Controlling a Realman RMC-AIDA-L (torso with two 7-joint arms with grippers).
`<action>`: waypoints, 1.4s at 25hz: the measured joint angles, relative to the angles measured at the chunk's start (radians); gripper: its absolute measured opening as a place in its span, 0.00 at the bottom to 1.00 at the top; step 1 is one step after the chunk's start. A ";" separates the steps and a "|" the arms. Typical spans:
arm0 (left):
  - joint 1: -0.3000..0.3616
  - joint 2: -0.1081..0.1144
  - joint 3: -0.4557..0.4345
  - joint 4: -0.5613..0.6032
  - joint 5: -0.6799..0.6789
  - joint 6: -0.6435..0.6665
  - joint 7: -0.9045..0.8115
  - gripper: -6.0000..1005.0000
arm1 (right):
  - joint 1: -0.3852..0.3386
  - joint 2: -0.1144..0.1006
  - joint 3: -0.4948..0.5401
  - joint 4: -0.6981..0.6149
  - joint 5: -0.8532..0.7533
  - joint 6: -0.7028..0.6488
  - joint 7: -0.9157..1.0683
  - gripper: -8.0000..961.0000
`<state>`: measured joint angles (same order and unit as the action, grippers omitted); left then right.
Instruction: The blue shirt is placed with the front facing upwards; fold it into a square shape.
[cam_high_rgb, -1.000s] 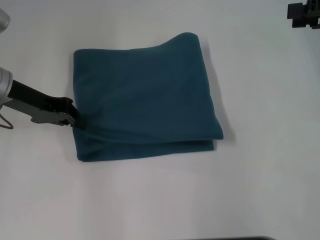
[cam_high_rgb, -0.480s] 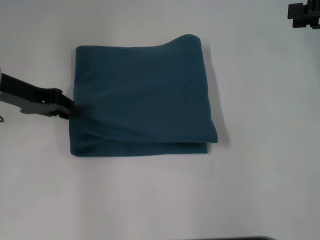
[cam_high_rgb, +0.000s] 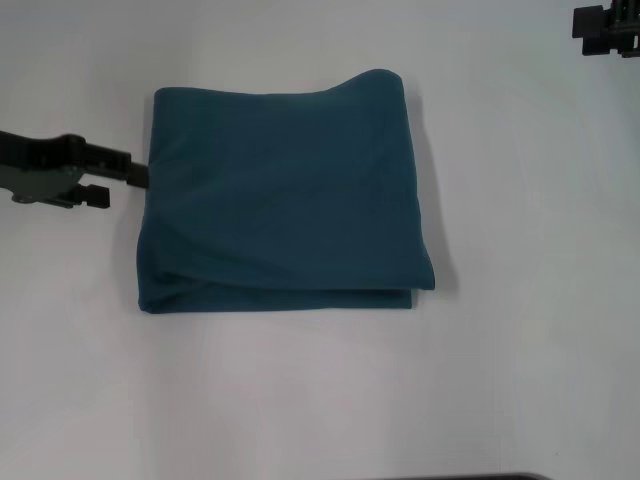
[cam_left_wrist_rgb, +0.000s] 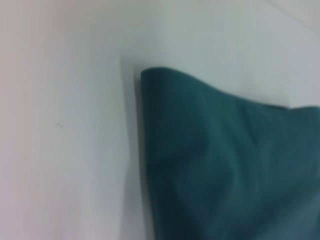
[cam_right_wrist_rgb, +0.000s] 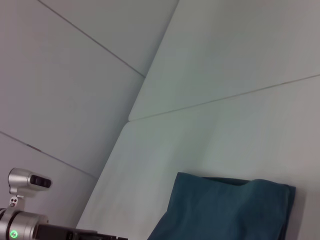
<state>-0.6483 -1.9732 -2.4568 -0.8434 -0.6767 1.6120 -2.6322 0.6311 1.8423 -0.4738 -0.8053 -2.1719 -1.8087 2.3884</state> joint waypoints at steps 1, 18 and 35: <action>-0.001 -0.004 -0.020 0.002 -0.001 0.007 0.003 0.55 | 0.000 0.000 0.001 0.000 0.000 0.000 0.000 0.63; 0.143 -0.156 -0.049 -0.020 -0.377 0.137 0.997 0.93 | -0.127 0.251 -0.101 -0.119 0.251 -0.003 -0.984 0.73; 0.248 -0.124 -0.025 0.070 -0.345 0.229 1.141 0.93 | -0.153 0.256 -0.332 0.230 0.233 0.034 -1.134 0.98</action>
<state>-0.4004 -2.0968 -2.4815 -0.7732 -1.0215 1.8406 -1.4914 0.4777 2.0981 -0.8055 -0.5748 -1.9387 -1.7745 1.2541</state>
